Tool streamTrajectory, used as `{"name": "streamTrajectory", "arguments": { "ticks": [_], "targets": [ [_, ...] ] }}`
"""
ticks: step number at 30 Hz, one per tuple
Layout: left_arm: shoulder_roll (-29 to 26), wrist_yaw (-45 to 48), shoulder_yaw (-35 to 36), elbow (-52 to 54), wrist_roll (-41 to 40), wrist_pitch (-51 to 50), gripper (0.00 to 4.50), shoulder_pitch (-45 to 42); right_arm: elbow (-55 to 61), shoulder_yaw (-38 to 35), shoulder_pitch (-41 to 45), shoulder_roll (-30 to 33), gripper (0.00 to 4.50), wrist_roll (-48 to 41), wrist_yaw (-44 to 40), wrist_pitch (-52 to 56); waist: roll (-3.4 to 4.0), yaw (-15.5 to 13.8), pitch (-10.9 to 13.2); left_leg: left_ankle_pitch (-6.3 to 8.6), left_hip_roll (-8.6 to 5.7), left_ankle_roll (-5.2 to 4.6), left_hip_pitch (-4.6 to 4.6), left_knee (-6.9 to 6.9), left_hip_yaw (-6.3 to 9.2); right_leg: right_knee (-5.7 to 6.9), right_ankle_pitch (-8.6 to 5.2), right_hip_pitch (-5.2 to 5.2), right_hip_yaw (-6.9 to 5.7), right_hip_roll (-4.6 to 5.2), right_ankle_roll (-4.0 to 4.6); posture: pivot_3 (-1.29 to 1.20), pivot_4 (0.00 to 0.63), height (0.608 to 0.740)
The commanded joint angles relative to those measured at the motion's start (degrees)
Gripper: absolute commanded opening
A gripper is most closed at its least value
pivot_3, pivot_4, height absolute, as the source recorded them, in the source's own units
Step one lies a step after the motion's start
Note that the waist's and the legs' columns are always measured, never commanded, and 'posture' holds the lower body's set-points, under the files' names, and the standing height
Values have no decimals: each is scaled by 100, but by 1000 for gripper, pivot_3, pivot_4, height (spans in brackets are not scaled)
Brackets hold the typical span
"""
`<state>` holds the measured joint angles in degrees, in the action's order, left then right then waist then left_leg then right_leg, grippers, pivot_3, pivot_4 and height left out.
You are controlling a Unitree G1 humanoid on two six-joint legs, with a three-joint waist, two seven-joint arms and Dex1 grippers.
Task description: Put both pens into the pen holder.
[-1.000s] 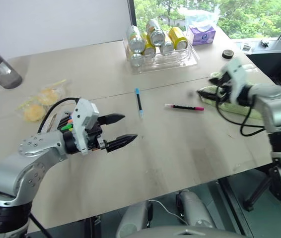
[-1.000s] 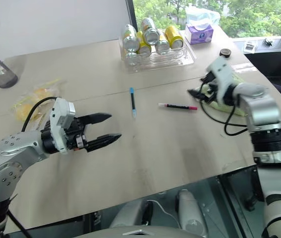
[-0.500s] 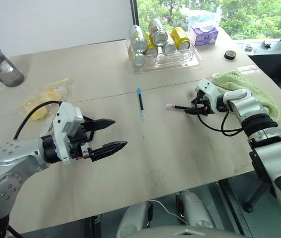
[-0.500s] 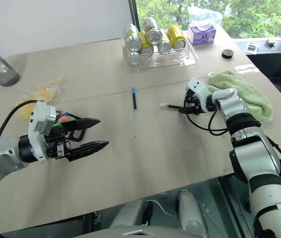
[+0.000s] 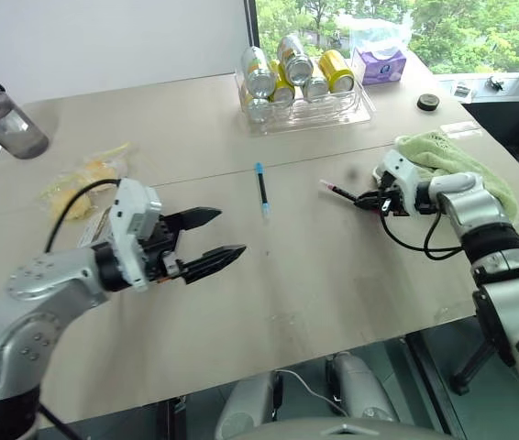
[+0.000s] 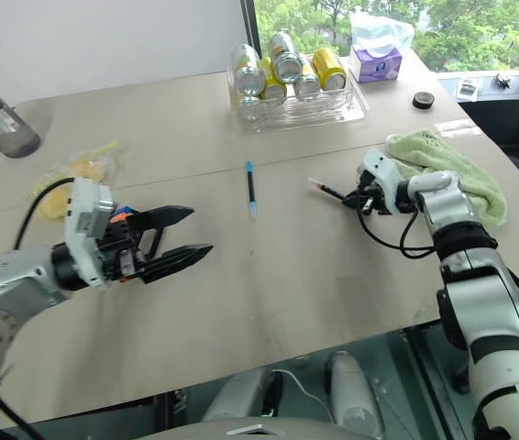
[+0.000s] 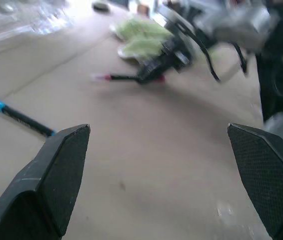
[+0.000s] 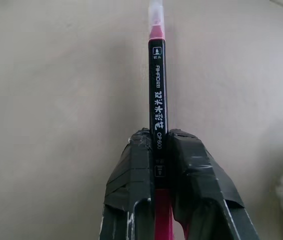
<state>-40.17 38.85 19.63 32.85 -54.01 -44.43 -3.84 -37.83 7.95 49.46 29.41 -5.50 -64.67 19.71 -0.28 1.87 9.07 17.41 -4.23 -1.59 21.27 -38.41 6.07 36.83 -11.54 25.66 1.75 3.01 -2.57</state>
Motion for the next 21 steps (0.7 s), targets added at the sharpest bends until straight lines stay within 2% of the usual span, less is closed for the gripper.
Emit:
{"name": "streamTrajectory", "arguments": {
  "ticks": [1, 5, 8, 12, 15, 20, 21],
  "targets": [
    [956, -1059, -192, -143, -255, 138, 4500, -362, 2244, -473, -466, -82, 70, -1010, -37, 1091, -2, 24, 1, 0, 1, 0, 1, 0, 4, 1, 0, 1, -2, 0, 0, 0, 150, 739],
    [1896, -1925, -538, -319, -546, -97, 4500, -560, 4223, -924, -1138, -506, 70, -2238, 354, 2000, -5, 18, -3, 0, 5, 1, 4, -13, 13, 9, 0, -1, -2, -3, 0, 0, 150, 739],
    [2415, -2153, -621, -381, -882, 23, 4500, -727, 5050, -798, -1499, -649, 70, -2542, 673, 2417, -7, -13, -4, 0, -2, 1, 4, -25, 16, 20, 0, -3, 2, 1, -1, 0, 150, 739],
    [2580, -2118, -681, -403, -1127, 52, 4500, -772, 5546, -725, -1643, -833, 70, -2965, 943, 2705, -8, -56, -6, 0, -7, 1, 3, -43, 14, 33, 0, -6, -8, 1, -1, 0, 150, 739],
    [2614, -1982, -724, -329, -1425, 49, 4500, -769, 5616, -550, -1720, -831, 70, -2989, 981, 2683, -9, -78, -6, 0, -7, 1, 1, -43, 12, 37, 0, -5, -8, 0, -1, 0, 150, 739],
    [2610, -1880, -933, -331, -1445, 61, 4500, -710, 5637, -368, -1711, -801, 70, -3049, 965, 2625, -9, -108, -5, 0, -9, 1, 2, -47, 12, 37, 0, -6, -10, 1, 0, 0, 150, 739],
    [2679, -1864, -1015, -310, -1476, 91, 4255, -717, 5649, -330, -1712, -794, 25, -3063, 959, 2624, -9, -110, -5, 0, -10, 1, 2, -47, 12, 37, 0, -6, -10, 1, -1, 0, 150, 739]
  ]
}}
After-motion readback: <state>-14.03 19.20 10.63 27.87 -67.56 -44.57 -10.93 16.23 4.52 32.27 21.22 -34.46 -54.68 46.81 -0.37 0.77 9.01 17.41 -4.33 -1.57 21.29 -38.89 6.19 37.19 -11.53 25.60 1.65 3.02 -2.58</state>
